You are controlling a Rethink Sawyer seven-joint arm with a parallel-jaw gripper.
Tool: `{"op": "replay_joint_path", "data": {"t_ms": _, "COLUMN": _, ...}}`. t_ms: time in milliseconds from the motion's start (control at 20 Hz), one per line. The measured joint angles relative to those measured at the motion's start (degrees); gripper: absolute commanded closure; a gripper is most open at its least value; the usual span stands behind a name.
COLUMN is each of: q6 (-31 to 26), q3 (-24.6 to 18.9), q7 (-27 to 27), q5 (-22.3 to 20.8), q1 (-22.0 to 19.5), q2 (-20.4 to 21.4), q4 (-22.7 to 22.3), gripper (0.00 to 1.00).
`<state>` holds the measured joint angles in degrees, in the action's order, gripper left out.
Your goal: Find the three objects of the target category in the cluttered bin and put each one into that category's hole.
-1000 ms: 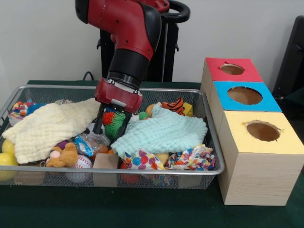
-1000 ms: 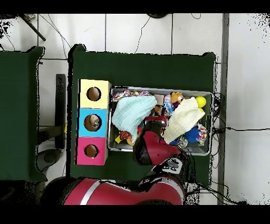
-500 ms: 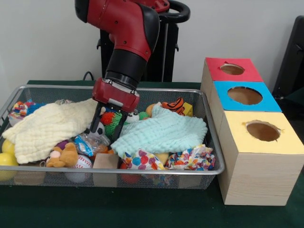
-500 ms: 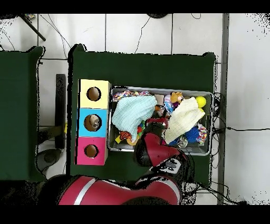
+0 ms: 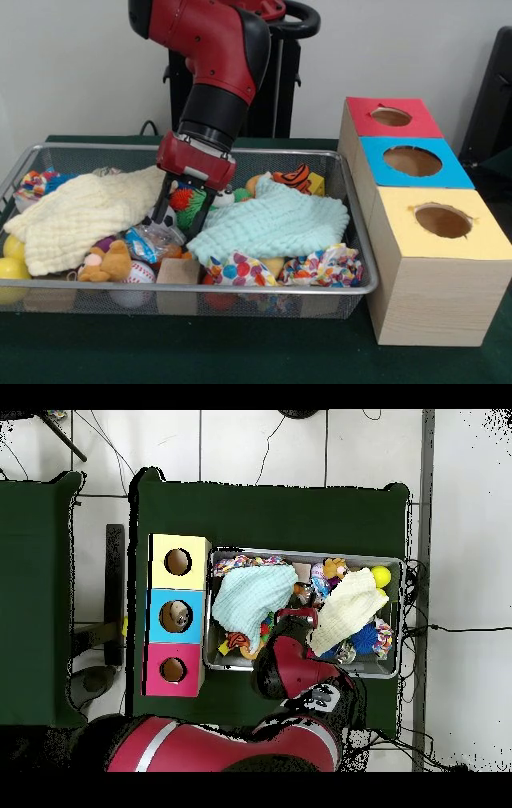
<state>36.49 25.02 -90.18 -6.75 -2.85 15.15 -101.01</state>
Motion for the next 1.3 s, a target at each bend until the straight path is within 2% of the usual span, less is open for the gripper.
{"op": "replay_joint_path", "data": {"t_ms": 1050, "q6": 1.4, "q3": 2.7, "q7": 0.0, "q5": 1.7, "q1": -0.3, "q2": -1.7, "q4": 0.0, "gripper": 0.0}}
{"op": "replay_joint_path", "data": {"t_ms": 1300, "q6": 1.5, "q3": 2.6, "q7": 0.0, "q5": -1.2, "q1": -2.0, "q2": -1.7, "q4": 0.8, "gripper": 0.0}}
